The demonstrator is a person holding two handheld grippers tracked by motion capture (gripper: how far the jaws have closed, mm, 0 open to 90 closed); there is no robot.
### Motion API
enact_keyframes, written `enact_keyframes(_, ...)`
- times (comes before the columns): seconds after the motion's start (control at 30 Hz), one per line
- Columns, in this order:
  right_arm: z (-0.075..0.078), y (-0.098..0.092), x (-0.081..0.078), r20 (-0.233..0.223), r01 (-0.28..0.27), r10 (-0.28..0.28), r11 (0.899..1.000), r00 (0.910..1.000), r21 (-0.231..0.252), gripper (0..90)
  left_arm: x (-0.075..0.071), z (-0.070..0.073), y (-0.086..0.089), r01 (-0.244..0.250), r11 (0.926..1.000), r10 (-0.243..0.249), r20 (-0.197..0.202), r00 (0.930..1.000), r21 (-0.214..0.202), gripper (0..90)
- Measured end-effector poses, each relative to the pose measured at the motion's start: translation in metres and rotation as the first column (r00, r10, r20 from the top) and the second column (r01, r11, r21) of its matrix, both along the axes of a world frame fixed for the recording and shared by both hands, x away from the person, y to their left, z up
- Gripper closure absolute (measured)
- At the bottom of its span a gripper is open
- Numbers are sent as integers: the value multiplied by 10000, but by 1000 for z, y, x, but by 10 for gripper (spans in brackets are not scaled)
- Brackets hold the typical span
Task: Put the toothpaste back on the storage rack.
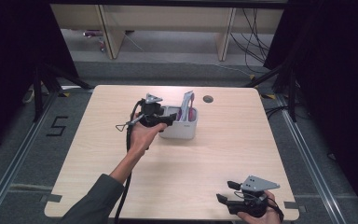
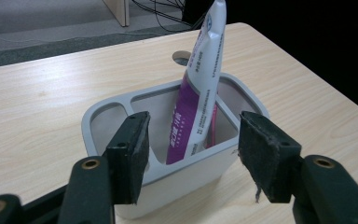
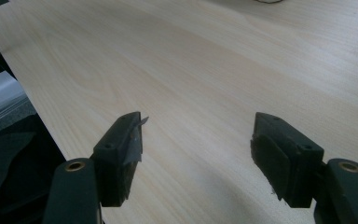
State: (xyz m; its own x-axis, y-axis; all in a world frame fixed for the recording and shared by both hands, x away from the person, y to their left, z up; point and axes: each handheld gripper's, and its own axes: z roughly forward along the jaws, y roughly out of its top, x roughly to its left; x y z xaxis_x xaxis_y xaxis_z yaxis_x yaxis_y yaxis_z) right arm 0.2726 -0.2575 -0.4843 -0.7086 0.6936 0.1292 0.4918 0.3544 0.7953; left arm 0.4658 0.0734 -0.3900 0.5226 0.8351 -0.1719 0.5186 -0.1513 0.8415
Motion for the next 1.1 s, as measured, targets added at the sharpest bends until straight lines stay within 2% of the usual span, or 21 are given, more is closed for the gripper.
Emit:
enact_keyframes(0.03, 0, 0, 0, -2, 4, -4, 10000, 10000, 2, 343, -2, 0, 0, -37, 9999, 37, 40, 10000, -114, 414)
enact_keyframes(0.1, 0, 0, 0, 1, 7, -7, 10000, 10000, -4, 343, -4, 0, 2, 129, 9999, -129, 17, 9999, -26, 403)
enact_keyframes(0.2, 0, -1, 0, 2, 40, -40, 10000, 10000, 1, 343, -6, -2, 7, 124, 9999, -124, -40, 9999, -100, 385)
enact_keyframes(0.23, 0, -1, 0, -7, 62, -62, 10000, 10000, 4, 343, -7, -4, 8, 93, 9997, -93, -38, 9999, -238, 378)
enact_keyframes(0.4, 0, -1, 0, -48, 17, -16, 10000, 10000, 55, 343, -13, -8, 19, 96, 9996, -97, -37, 9999, -267, 344)
enact_keyframes(0.57, -1, -1, 1, -117, -32, 33, 10000, 9999, 40, 343, -20, -10, 28, 69, 9988, -72, -73, 9999, -478, 317)
enact_keyframes(0.6, 0, 0, 0, -283, 39, -37, 10000, 9996, 90, 343, -22, -10, 30, 76, 9983, -80, -61, 9999, -575, 310)
enact_keyframes(0.63, 0, -1, 1, -27, 8, -8, 10000, 10000, -3, 343, -23, -11, 32, 48, 9984, -53, -71, 10000, -569, 310)
enact_keyframes(0.67, -1, -1, 1, -5, 23, -23, 10000, 10000, 36, 343, -25, -11, 34, 32, 9985, -34, -52, 10000, -542, 307)
enact_keyframes(0.77, -1, -1, 0, -86, 154, -154, 9999, 9998, 23, 343, -30, -13, 39, 118, 9967, -129, -124, 9998, -806, 291)
enact_keyframes(0.83, -1, -2, 0, -85, 121, -122, 9999, 9999, -25, 343, -34, -13, 41, 226, 9958, -228, -16, 9997, -892, 282)
enact_keyframes(0.9, -1, -3, 0, -9, 130, -130, 9999, 9999, -49, 343, -39, -13, 42, 298, 9961, -303, -45, 9995, -836, 275)
enact_keyframes(1.03, -1, -3, -2, -140, 224, -223, 9997, 9997, 68, 343, -48, -14, 45, 545, 9945, -544, 44, 9985, -893, 262)
enact_keyframes(1.07, -2, -3, -2, -287, 207, -205, 9998, 9994, 82, 343, -51, -13, 46, 545, 9948, -545, 19, 9985, -863, 257)
enact_keyframes(1.1, -2, -4, -1, -183, 168, -167, 9998, 9997, 50, 343, -53, -13, 47, 626, 9944, -625, 40, 9980, -848, 252)
